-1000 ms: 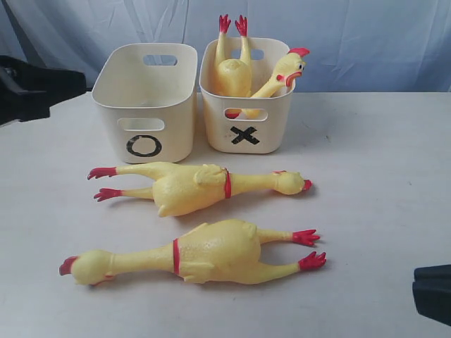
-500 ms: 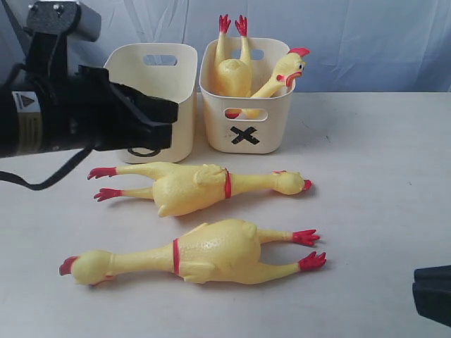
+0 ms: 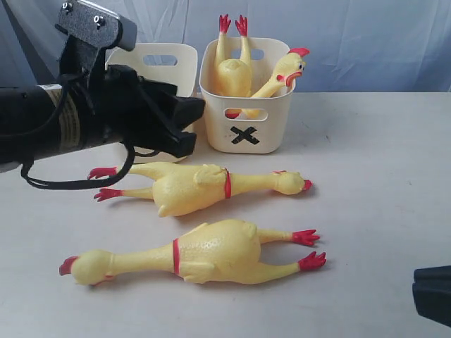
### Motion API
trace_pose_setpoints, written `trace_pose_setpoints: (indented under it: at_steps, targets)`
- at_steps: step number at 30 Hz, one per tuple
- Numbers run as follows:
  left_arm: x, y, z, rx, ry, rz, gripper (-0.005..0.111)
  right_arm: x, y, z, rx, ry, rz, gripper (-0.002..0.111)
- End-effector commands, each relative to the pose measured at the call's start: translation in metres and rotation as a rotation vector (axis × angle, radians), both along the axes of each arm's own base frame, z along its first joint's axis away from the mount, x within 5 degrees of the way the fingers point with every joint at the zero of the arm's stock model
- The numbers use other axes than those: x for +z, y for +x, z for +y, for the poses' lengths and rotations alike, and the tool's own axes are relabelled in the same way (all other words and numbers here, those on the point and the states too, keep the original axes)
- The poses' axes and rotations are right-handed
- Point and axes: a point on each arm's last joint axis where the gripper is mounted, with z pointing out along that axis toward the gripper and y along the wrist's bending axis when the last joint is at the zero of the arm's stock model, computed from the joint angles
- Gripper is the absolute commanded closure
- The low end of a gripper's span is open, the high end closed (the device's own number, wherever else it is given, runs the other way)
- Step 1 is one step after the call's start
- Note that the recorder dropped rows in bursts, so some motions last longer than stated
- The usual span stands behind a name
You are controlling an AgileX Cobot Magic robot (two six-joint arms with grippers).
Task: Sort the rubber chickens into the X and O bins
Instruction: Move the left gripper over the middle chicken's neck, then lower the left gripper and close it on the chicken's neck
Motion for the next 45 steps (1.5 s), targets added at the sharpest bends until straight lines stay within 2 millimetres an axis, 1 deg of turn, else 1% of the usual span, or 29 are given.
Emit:
trace_pose_setpoints:
  at_steps: [1,3,6,10,13,18,21,26,34,39,45]
  targets:
    - [-0.010,0.005,0.001,0.108,0.113,0.106,0.054,-0.001,-0.001,-0.001,-0.003,0.005,0.000,0.107]
    - [-0.013,0.008,-0.001,0.107,0.208,0.139,0.054,-0.001,-0.001,-0.001,-0.003,0.005,0.000,0.107]
    - [-0.012,0.013,-0.008,0.069,0.251,0.172,0.054,-0.001,-0.001,-0.001,-0.003,0.005,0.000,0.107]
    - [-0.009,0.020,-0.019,-0.022,0.306,0.129,0.054,-0.001,-0.001,-0.001,-0.003,0.005,0.000,0.107]
    - [-0.011,0.026,-0.025,-0.079,0.381,0.119,0.054,-0.001,-0.001,-0.001,-0.003,0.005,0.000,0.107]
    - [-0.023,0.038,-0.034,-0.158,0.513,0.156,0.054,-0.001,-0.001,-0.001,-0.003,0.005,0.000,0.107]
    - [-0.029,0.046,-0.041,-0.167,0.531,0.165,0.054,-0.001,-0.001,-0.001,-0.003,0.005,0.000,0.107]
    - [-0.033,0.061,-0.053,-0.176,0.529,0.169,0.055,-0.001,-0.001,-0.001,-0.003,0.005,0.000,0.107]
    - [-0.042,0.084,-0.077,-0.261,0.557,0.194,0.056,-0.001,-0.001,-0.001,-0.003,0.005,0.000,0.107]
    - [-0.050,0.096,-0.092,-0.353,0.607,0.223,0.056,-0.001,-0.001,-0.001,-0.003,0.005,0.000,0.107]
    - [-0.062,0.106,-0.107,-0.472,0.642,0.276,0.056,-0.001,-0.001,-0.001,-0.003,0.005,0.000,0.107]
